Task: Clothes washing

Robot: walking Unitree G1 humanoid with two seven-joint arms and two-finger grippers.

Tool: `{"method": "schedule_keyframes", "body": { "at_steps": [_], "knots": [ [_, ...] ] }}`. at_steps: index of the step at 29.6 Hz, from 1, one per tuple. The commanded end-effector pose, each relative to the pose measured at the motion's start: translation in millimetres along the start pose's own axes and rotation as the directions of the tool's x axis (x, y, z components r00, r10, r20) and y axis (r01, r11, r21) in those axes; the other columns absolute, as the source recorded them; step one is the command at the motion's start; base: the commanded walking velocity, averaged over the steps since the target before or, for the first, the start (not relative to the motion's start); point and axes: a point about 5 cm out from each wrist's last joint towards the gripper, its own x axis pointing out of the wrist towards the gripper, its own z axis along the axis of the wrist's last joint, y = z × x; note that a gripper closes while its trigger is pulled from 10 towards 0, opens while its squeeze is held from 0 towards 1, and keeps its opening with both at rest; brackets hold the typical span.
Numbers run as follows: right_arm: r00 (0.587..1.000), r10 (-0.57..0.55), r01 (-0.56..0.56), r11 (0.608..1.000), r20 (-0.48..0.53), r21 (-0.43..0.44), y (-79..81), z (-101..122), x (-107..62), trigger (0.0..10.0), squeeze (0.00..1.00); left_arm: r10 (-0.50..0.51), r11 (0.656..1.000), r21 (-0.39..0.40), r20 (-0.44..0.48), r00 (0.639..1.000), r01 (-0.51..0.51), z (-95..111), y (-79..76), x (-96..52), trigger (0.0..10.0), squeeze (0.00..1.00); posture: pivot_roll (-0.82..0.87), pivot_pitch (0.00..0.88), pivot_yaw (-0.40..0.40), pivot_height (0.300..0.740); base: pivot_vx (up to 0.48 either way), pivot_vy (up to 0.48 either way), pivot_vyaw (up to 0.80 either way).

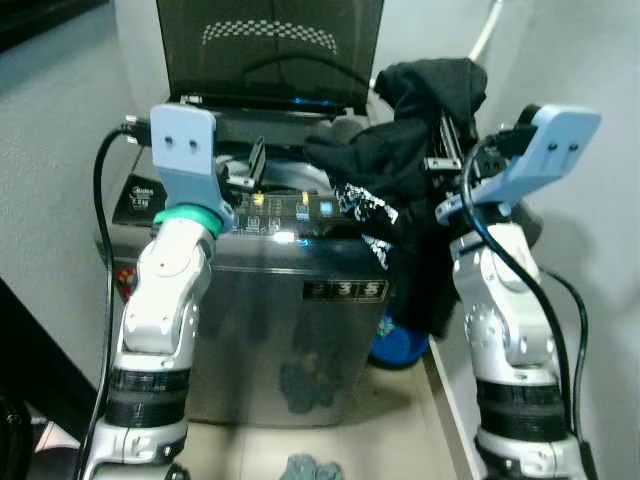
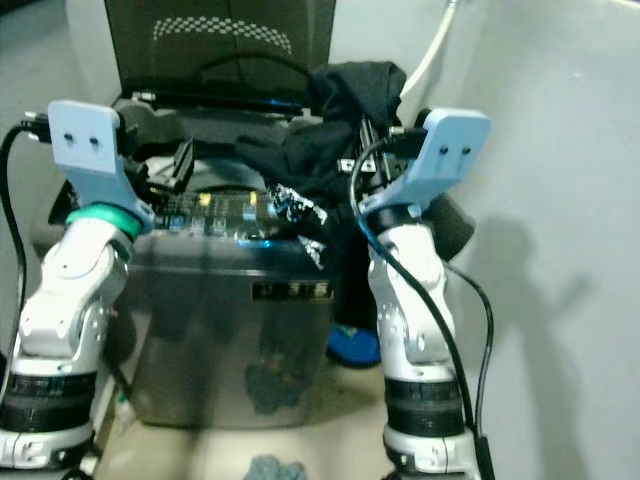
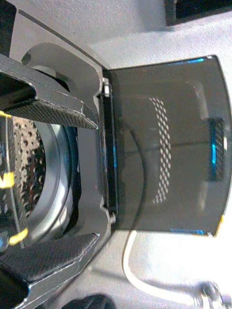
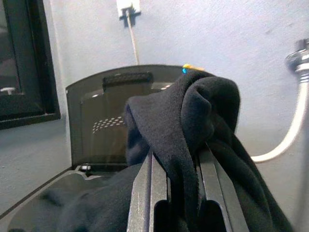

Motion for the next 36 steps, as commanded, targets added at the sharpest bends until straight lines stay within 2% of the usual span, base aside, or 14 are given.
{"method": "schedule_keyframes", "body": {
  "at_steps": [1,7,20,29,30,33,34,35,36],
  "knots": [
    [0.999,0.018,-0.018,1.000,0.039,-0.006,4.5,7,1.4,10.0,0.00,0.012,1.000,0.007,-0.012,1.000,-0.012,-3,2.3,0.2,10.0,0.00,0.10,0.002,-0.011,0.740,0.480,0.000,0.00],
    [0.999,0.016,-0.015,1.000,0.034,-0.018,4.5,4,-0.2,10.0,0.00,0.018,1.000,0.008,-0.018,1.000,-0.018,-4,1.6,0.4,10.0,0.00,0.10,0.002,-0.011,0.740,0.470,0.000,0.00],
    [1.000,0.008,-0.007,1.000,0.028,-0.025,3.2,3,-0.6,10.0,0.00,-0.005,1.000,0.005,-0.019,1.000,0.005,-5,-2.4,0.3,10.0,0.00,0.09,0.007,-0.008,0.740,0.000,0.000,0.00],
    [0.999,0.023,-0.021,0.999,0.029,-0.042,4.2,2,-1.0,10.0,0.00,-0.001,0.999,-0.033,-0.032,0.999,0.000,-7,-1.6,1.2,10.0,0.00,0.09,0.008,-0.008,0.740,0.000,0.000,0.00],
    [0.996,0.083,-0.081,0.994,0.028,-0.070,9.6,3,-1.3,10.0,0.00,0.005,0.999,-0.039,-0.032,0.999,-0.006,-7,-0.9,1.3,10.0,0.00,0.09,0.008,-0.008,0.740,0.000,0.000,0.00],
    [0.995,0.099,-0.097,0.992,0.027,-0.077,11.1,3,-1.5,10.0,0.00,0.005,0.999,-0.040,-0.032,0.999,-0.007,-7,-0.8,1.3,10.0,0.00,0.09,0.008,-0.008,0.740,0.000,0.000,0.00],
    [0.986,0.166,-0.164,0.984,0.020,-0.073,17.6,4,-2.3,10.0,0.00,0.010,0.999,-0.038,-0.033,0.999,-0.011,-7,-0.2,1.2,10.0,0.00,0.09,0.009,-0.008,0.740,0.000,0.000,0.00],
    [0.986,0.166,-0.164,0.984,0.020,-0.073,17.6,4,-2.3,10.0,0.00,0.010,0.999,-0.038,-0.033,0.999,-0.011,-7,-0.2,1.2,10.0,0.00,0.09,0.009,-0.008,0.740,0.000,0.000,0.00],
    [0.953,0.303,-0.302,0.951,0.001,-0.069,32.2,4,-5.2,10.0,0.00,0.028,0.999,-0.028,-0.034,0.999,-0.029,-9,1.5,1.5,10.0,0.00,0.09,0.009,-0.008,0.740,0.000,0.000,0.00]
  ]
}}
